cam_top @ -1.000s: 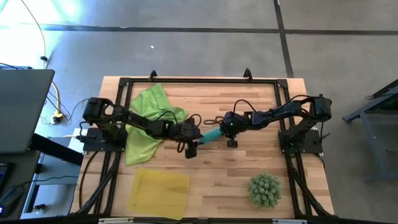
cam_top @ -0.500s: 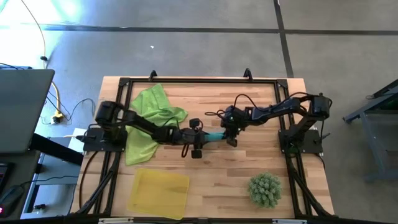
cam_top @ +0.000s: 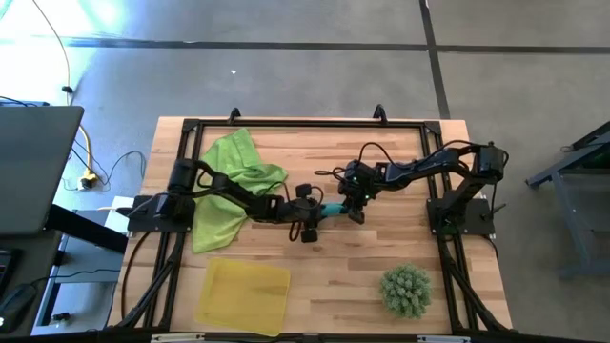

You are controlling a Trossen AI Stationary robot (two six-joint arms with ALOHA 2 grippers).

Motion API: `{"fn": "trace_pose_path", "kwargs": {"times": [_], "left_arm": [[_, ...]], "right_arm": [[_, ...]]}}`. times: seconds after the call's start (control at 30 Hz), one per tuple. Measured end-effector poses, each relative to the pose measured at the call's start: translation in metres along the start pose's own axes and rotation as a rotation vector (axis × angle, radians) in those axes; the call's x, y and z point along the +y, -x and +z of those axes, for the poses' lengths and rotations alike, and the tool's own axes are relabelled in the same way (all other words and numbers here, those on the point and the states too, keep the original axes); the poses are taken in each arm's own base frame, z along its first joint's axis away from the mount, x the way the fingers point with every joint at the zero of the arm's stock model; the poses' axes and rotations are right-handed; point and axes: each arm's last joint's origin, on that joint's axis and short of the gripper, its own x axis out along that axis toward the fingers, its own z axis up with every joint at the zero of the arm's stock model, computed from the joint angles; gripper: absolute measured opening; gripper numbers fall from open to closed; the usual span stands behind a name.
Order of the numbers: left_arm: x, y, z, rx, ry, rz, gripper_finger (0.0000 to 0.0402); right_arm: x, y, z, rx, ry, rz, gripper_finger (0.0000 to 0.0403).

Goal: Roll microfiber towels into tight, uniform cylinder then place into a basket
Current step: Roll the blue microfiber towel, then put the blue microfiber towel into the yellow bin

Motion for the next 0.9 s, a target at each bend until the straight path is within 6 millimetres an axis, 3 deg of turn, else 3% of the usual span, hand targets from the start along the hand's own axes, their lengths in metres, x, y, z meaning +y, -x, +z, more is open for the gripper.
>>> {"fn": "trace_pose_path", "kwargs": {"times": [0.17, 0.3, 0.63, 0.9], "left_arm": [[0.0, 0.001, -0.005, 0.071, 0.084, -0.001, 0.009], [-0.001, 0.001, -0.008, 0.106, 0.117, -0.032, 0.0051], [0.0, 0.004, -0.007, 0.112, 0.194, -0.039, 0.002], [0.005, 0.039, 0.023, 0.081, 0.191, -0.098, 0.0017]], "right_arm": [[0.001, 0.004, 0.002, -0.017, 0.021, 0.001, 0.0124], [0.003, 0.017, 0.005, -0.039, 0.001, -0.022, 0.0151], [0.024, 0.066, 0.005, -0.087, 0.046, -0.084, 0.0155], [0.042, 0.082, 0.008, -0.162, 0.116, -0.073, 0.0155]]}}
